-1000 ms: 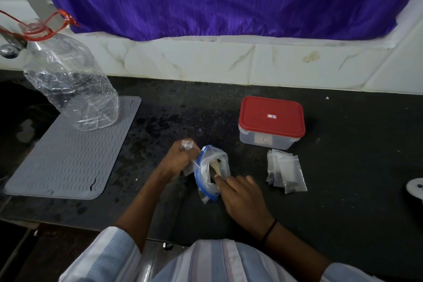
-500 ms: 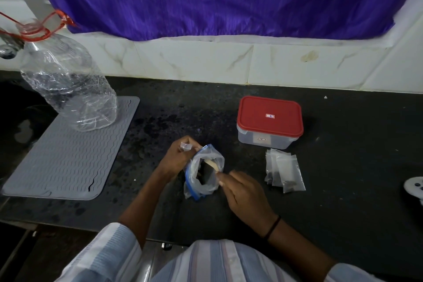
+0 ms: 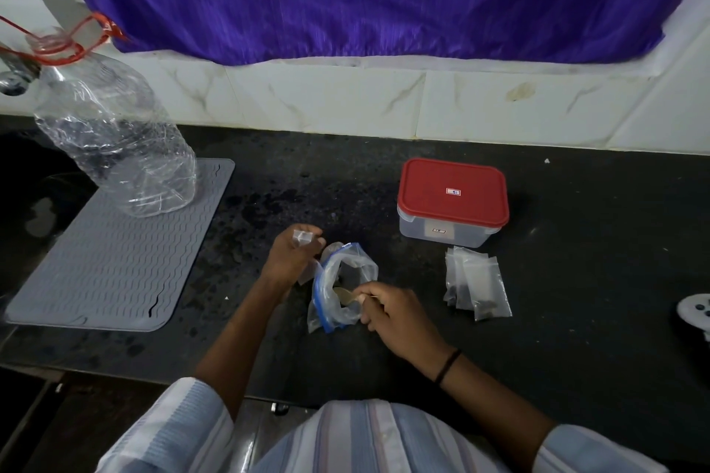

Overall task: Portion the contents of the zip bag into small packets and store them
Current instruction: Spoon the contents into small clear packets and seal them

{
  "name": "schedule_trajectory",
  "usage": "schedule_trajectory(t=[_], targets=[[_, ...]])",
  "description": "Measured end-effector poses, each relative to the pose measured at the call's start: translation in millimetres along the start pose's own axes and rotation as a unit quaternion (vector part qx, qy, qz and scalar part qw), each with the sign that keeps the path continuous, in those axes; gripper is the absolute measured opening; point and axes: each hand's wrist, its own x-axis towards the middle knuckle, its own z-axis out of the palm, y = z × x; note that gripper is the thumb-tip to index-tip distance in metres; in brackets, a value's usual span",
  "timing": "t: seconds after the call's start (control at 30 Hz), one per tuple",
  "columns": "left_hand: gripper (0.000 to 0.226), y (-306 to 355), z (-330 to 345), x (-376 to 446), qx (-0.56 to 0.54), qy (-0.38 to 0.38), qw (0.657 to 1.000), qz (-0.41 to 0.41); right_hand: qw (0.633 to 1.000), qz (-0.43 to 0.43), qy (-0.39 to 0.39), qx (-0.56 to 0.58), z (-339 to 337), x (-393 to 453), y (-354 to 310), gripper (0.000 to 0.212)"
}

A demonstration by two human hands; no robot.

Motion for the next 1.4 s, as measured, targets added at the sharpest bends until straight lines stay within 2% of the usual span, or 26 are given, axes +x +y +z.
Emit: schedule_trajectory(t=[0.1, 0.23, 0.37, 0.5, 0.63, 0.77, 0.97, 1.13, 1.27, 1.4], targets=[[0.012, 13.4, -11.1, -10.7, 0.036, 0.070, 0.997, 0.026, 0.999, 0.037, 0.003, 0.021, 1.7, 1.6, 0.5, 0.023], [0.016, 24.2, -16.7, -40.7, 0.126, 0.015, 0.990, 0.056, 0.999, 0.046, -0.008, 0.009, 0.9, 2.7, 1.4, 0.022], [0.023, 14.4, -6.7, -64.5, 0.203, -0.038, 0.978, 0.038, 0.998, 0.051, -0.019, -0.011, 0.4, 5.6, -1.9, 0.020], [0.033, 2.3, 0.8, -68.2, 0.229, -0.030, 0.971, 0.055, 0.991, 0.111, -0.047, 0.064, -0.1, 9.3, -4.1, 0.020], [0.030, -0.4, 2.9, -70.2, 0.198, -0.040, 0.978, 0.049, 0.960, 0.170, -0.066, 0.211, 1.4, 8.1, -2.9, 0.021], [0.031, -6.6, 0.1, -68.2, 0.190, -0.035, 0.980, 0.051, 0.920, 0.216, -0.028, 0.326, 4.5, 4.2, 4.4, 0.022], [0.030, -10.1, -4.0, -65.7, 0.179, -0.028, 0.981, 0.068, 0.892, 0.233, 0.020, 0.386, 9.0, -6.8, 8.6, 0.025], [0.027, -7.2, -5.6, -64.4, 0.162, -0.010, 0.985, 0.060, 0.893, 0.233, 0.042, 0.382, 11.3, -7.7, 6.4, 0.025], [0.030, -4.7, -8.0, -63.7, 0.158, -0.013, 0.986, 0.058, 0.917, 0.191, 0.112, 0.332, 7.9, -9.8, 3.8, 0.024], [0.033, -4.1, -9.5, -64.4, 0.173, 0.003, 0.979, 0.110, 0.927, 0.138, 0.166, 0.307, -1.1, -14.4, 4.3, 0.024]])
